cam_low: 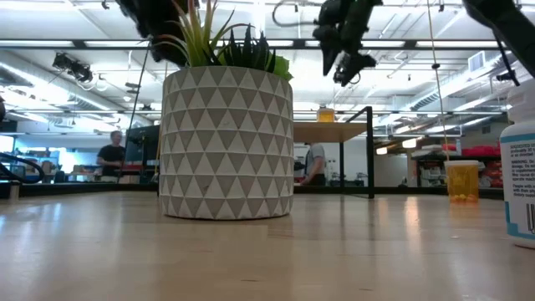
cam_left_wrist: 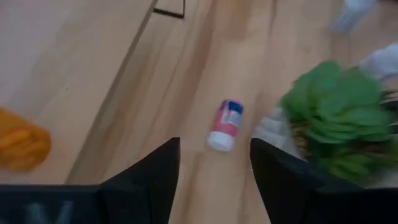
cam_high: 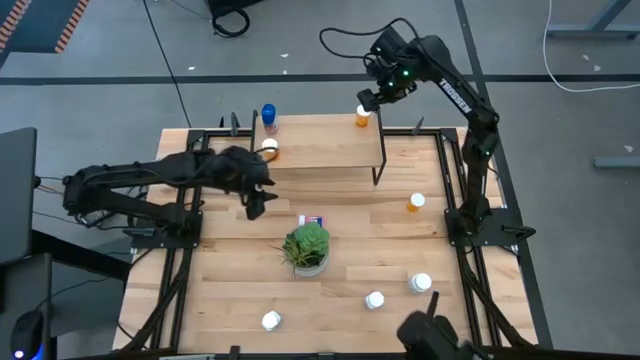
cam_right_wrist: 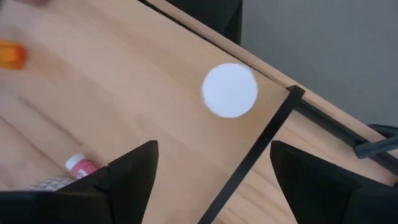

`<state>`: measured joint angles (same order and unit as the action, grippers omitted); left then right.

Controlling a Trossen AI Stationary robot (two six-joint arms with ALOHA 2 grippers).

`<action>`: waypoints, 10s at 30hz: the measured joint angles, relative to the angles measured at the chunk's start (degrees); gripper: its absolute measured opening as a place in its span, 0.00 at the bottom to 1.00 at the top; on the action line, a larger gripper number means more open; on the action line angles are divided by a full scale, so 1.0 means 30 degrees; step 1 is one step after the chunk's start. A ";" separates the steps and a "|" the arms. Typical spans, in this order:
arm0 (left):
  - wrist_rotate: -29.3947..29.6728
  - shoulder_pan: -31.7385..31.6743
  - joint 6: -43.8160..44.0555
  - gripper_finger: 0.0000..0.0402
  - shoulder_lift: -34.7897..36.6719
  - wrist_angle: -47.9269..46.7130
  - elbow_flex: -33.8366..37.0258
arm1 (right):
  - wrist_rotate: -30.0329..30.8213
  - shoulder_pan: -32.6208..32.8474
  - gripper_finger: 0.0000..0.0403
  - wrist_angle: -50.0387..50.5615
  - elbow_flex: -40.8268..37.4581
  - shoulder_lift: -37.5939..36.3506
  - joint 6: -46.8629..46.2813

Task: Pick and place medicine bottles onto shelf by color
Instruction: Put the pink pill bottle on the shelf

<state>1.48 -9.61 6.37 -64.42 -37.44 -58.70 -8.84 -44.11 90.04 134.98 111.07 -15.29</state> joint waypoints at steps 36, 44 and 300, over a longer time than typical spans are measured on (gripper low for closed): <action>-0.6565 -0.2292 -0.9371 0.74 -0.3639 1.3421 0.8713 | 0.6009 0.6089 0.79 -0.0007 0.0007 -0.5225 -0.8386; -0.6526 -0.1235 -0.9275 0.77 -0.5604 1.6968 0.9245 | 0.6570 0.6777 0.79 -0.0007 0.0007 -0.5225 -0.9023; 0.3850 -0.1615 -0.2846 0.47 -0.1443 1.0148 -0.4087 | 0.6344 1.0554 0.79 -0.7813 -0.0204 -0.0592 -0.3856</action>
<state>13.03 -14.46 -2.16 -68.75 -6.99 -70.96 10.20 -12.45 66.60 134.37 109.30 -26.86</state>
